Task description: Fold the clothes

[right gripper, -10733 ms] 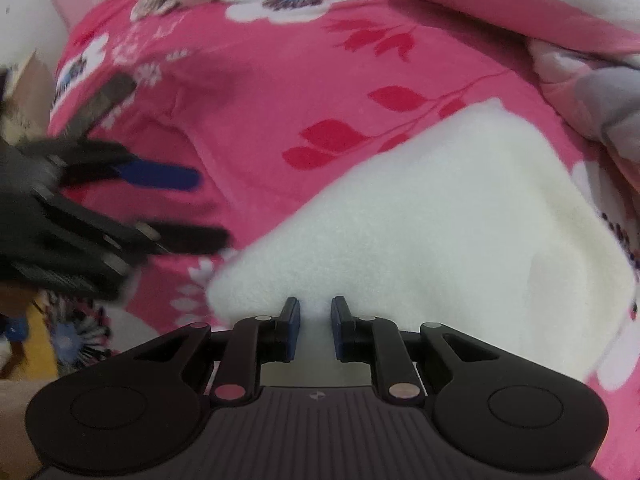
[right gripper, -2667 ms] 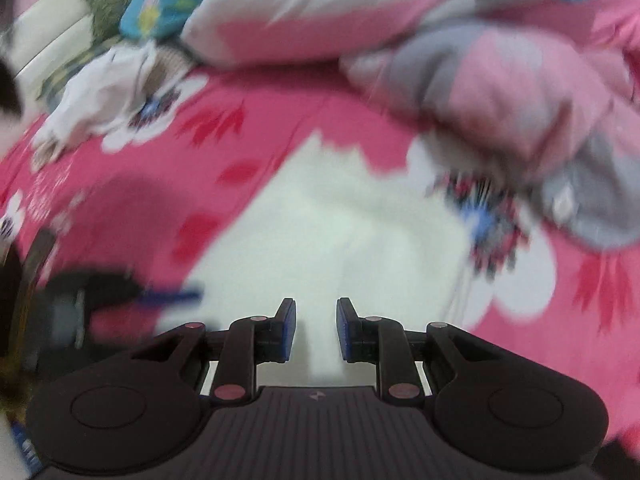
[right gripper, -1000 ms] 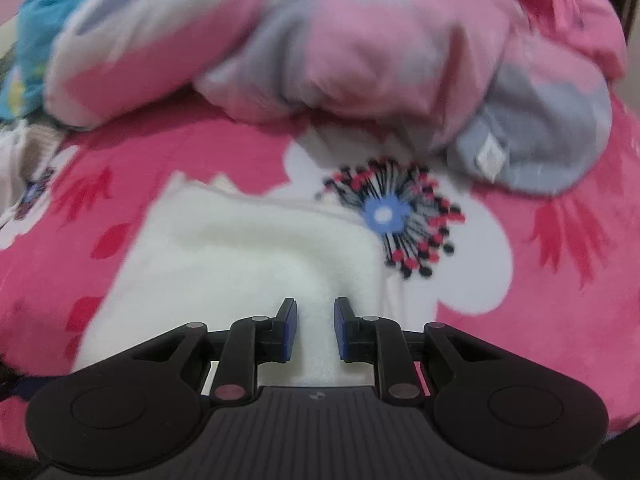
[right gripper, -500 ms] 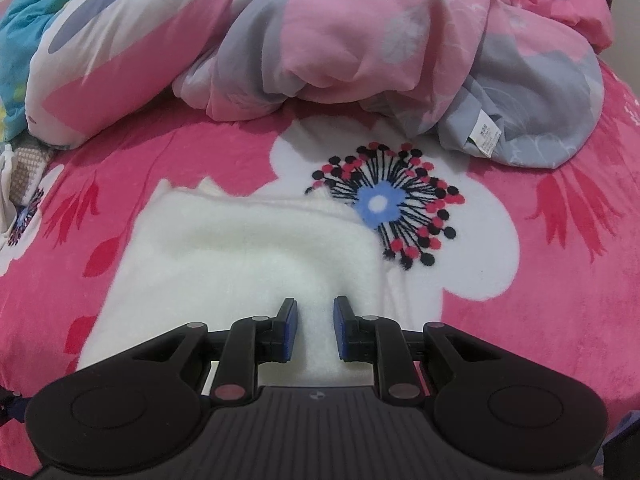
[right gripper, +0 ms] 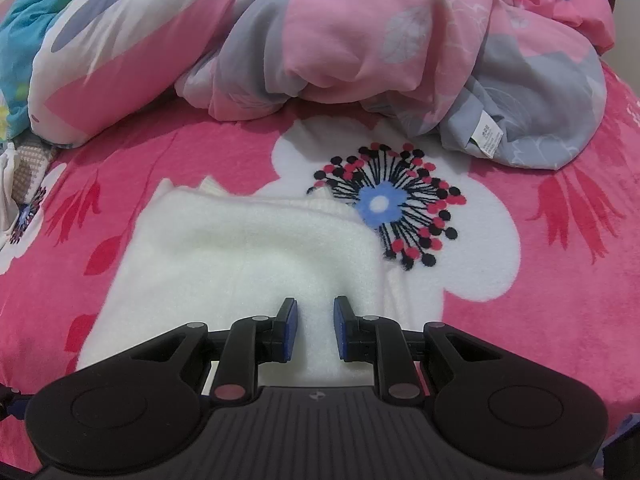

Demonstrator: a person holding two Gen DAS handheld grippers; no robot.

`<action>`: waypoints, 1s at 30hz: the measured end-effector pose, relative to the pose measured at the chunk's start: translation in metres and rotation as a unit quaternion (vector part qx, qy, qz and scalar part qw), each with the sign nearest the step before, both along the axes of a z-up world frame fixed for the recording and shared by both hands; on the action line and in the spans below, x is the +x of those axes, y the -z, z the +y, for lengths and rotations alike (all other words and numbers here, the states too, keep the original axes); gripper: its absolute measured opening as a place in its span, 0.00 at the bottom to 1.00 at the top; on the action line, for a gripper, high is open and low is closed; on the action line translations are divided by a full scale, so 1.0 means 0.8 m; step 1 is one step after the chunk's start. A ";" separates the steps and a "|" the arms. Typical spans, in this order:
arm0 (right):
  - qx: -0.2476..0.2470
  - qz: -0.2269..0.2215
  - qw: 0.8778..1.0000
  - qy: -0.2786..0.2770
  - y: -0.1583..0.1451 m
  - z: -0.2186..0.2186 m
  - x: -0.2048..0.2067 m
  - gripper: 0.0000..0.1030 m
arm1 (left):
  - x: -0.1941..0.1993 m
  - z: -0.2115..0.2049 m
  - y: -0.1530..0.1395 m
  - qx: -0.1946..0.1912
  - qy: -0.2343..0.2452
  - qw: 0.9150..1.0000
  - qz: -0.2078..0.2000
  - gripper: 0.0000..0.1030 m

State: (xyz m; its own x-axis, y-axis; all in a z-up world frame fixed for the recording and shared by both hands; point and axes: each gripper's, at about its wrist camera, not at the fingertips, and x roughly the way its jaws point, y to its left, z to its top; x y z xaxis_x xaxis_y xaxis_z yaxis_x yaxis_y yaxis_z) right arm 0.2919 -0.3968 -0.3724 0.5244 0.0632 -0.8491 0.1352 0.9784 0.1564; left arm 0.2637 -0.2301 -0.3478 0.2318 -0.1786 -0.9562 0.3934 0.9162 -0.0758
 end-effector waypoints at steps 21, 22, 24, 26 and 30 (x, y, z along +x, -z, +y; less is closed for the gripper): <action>0.009 -0.010 0.999 -0.030 0.002 -0.008 -0.005 0.20 | -0.035 0.012 -0.028 -0.016 -0.051 0.992 -0.116 0.76; 0.009 -0.011 0.999 -0.032 0.002 -0.008 -0.006 0.20 | -0.037 0.014 -0.031 -0.022 -0.055 0.991 -0.118 0.76; 0.007 -0.009 0.999 -0.037 0.002 -0.007 -0.005 0.20 | -0.042 0.018 -0.034 -0.029 -0.061 0.990 -0.120 0.87; 0.004 -0.008 0.999 -0.041 0.001 -0.007 -0.004 0.20 | -0.048 0.019 -0.036 -0.029 -0.063 0.990 -0.122 0.96; 0.000 -0.006 0.999 -0.051 0.001 -0.005 -0.003 0.20 | -0.058 0.008 -0.034 0.007 -0.059 0.990 -0.125 0.96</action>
